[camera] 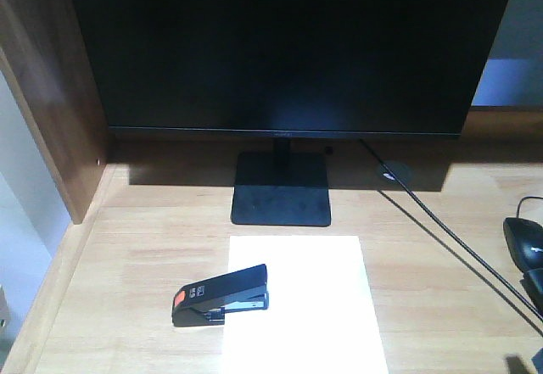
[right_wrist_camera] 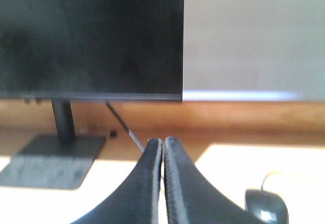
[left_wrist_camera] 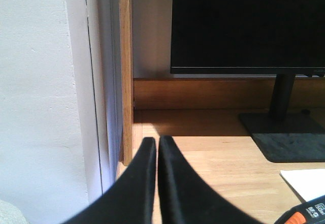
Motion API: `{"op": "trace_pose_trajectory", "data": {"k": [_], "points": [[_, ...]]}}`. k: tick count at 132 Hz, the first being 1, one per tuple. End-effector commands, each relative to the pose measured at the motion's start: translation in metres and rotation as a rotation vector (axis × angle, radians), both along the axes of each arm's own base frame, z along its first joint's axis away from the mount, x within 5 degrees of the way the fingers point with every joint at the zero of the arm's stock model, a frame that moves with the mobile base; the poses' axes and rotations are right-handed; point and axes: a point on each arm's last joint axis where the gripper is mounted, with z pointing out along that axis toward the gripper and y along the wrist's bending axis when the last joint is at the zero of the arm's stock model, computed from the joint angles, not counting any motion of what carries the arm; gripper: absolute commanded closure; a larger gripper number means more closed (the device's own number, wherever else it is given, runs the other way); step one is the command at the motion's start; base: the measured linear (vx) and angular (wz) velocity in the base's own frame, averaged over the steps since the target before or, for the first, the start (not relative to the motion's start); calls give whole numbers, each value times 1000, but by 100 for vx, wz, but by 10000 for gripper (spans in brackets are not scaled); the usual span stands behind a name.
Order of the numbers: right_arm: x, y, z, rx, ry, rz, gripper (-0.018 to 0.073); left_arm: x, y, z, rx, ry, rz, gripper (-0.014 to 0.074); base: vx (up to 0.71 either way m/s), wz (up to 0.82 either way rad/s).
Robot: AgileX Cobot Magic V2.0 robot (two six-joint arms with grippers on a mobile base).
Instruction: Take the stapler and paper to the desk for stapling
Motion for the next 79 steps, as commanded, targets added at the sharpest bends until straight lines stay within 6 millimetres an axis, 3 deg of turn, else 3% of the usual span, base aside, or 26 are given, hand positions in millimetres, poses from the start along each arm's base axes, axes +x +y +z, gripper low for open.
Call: {"op": "trace_pose_trajectory", "data": {"k": [1,38,57,79], "points": [[-1,0,12,-21,-56,-1,565,-1,1,4,-18,-76,9,603,0,0],[-15,-5,8,-70,-61,-85,565,-1,1,4,-18,-76,9,603,0,0],[-17,-7,-16,-40,-142,-121,565,-1,1,4,-18,-76,9,603,0,0],[-16,-5,-19,-71,-93,-85,565,-1,1,4,-18,-74,9,603,0,0]]}}
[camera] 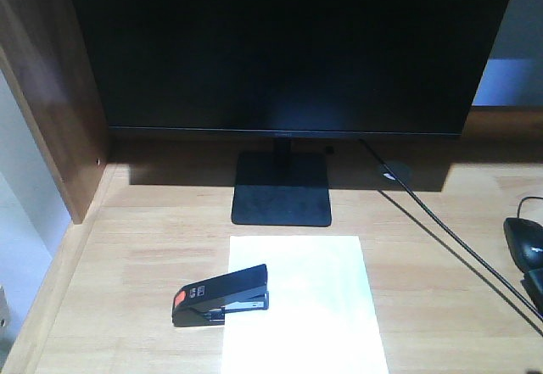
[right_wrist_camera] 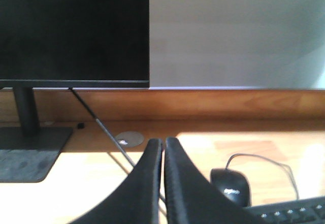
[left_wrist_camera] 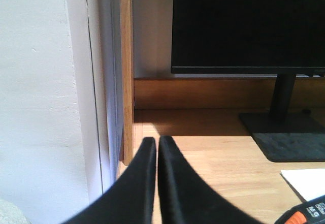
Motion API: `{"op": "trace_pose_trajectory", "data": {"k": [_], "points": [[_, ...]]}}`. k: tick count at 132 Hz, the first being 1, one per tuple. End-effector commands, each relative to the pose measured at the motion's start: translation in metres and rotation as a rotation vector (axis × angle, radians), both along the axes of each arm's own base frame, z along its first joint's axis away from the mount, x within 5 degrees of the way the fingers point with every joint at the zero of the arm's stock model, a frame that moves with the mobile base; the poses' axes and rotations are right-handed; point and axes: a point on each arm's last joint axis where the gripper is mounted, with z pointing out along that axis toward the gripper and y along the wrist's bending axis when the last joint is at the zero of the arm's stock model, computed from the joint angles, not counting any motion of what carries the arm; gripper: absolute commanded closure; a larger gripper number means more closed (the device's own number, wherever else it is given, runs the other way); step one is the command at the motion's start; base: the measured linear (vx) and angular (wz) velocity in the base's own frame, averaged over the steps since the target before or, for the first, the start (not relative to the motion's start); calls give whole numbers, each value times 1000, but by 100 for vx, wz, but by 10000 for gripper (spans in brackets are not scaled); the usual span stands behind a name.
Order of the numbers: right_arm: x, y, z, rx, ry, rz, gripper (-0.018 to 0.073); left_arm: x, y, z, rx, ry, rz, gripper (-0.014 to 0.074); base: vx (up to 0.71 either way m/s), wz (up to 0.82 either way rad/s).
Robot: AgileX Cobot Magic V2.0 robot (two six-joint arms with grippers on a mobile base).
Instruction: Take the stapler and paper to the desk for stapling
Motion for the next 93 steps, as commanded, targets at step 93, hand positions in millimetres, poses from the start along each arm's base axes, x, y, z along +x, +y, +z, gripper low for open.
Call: {"op": "trace_pose_trajectory", "data": {"k": [93], "points": [[0,5,6,-53,-82,85,565,-1,1,4,-18,-75,9,603,0,0]]}}
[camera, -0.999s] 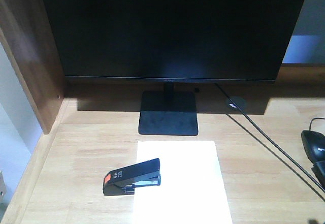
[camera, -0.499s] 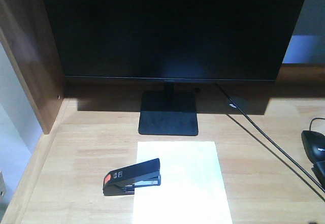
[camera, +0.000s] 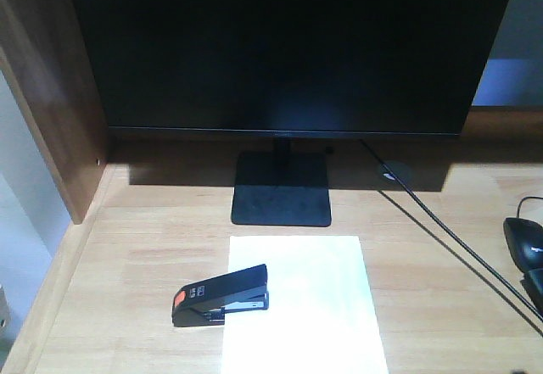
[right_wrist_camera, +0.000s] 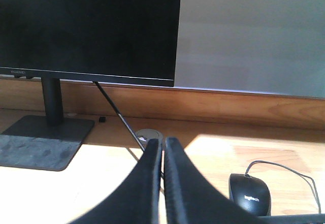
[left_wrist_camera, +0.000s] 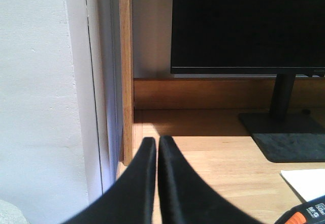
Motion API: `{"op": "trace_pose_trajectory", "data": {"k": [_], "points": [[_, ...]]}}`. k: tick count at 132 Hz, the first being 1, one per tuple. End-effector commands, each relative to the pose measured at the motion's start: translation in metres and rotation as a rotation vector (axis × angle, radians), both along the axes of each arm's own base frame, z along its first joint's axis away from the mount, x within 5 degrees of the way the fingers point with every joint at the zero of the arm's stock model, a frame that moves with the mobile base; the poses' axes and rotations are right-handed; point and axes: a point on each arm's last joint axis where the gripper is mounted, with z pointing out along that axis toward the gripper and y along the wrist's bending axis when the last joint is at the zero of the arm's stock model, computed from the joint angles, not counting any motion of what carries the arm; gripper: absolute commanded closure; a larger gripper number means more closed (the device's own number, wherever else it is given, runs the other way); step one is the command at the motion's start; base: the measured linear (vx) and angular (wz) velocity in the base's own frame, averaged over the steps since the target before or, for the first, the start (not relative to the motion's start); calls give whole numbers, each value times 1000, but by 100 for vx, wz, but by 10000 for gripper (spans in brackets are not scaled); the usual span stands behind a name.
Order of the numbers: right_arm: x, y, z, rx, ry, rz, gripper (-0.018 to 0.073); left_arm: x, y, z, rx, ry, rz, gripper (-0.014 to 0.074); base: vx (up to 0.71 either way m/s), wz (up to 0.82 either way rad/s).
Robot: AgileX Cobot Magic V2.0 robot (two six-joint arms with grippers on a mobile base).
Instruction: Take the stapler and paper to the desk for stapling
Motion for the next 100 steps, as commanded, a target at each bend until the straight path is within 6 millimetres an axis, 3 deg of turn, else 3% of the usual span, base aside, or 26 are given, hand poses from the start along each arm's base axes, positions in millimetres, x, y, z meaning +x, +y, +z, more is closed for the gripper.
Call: {"op": "trace_pose_trajectory", "data": {"k": [1,100], "points": [[-1,0,7,-16,-85,0,565,-1,1,4,-18,-75,9,603,0,0],[-1,0,7,-16,-84,0,565,-1,1,4,-18,-75,9,603,0,0]]}}
